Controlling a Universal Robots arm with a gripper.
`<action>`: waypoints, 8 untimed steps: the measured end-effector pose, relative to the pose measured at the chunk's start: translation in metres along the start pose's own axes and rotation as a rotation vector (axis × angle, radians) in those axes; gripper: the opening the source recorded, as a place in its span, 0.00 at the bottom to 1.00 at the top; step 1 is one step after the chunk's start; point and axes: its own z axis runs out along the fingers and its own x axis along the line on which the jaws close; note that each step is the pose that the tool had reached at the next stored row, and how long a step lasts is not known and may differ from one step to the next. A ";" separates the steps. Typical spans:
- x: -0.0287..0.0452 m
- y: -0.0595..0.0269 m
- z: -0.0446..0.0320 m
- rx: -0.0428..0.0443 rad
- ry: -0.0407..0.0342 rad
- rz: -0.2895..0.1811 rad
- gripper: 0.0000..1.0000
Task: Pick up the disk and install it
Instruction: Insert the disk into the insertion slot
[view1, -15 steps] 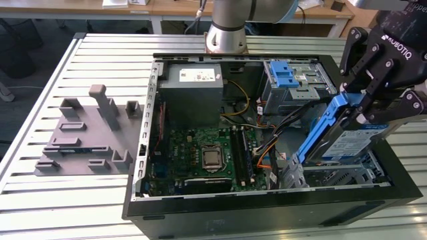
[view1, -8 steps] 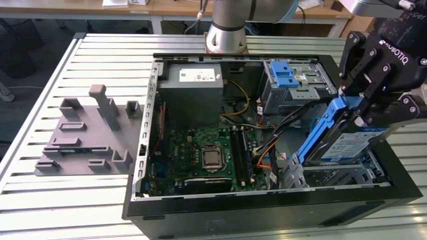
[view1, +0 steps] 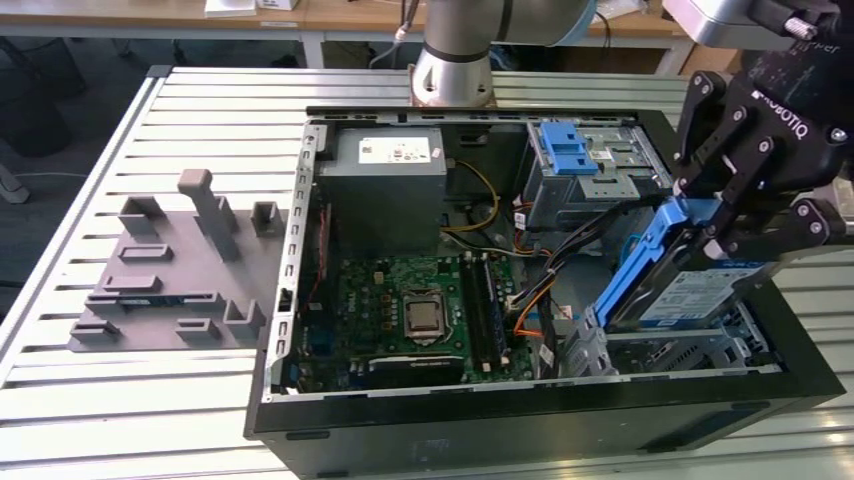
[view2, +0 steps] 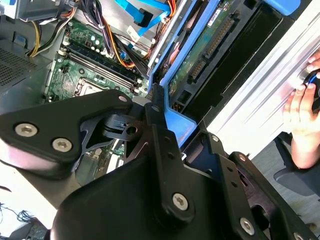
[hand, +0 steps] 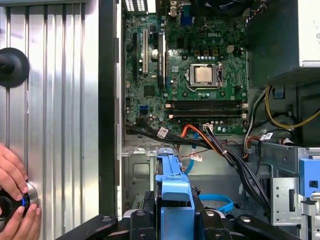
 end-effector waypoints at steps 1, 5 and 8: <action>0.0000 0.0000 0.0008 0.0000 0.0001 0.000 0.36; 0.0001 -0.0001 0.0045 0.0000 -0.0001 0.000 0.36; 0.0002 -0.0002 0.0078 0.0000 -0.0002 0.000 0.36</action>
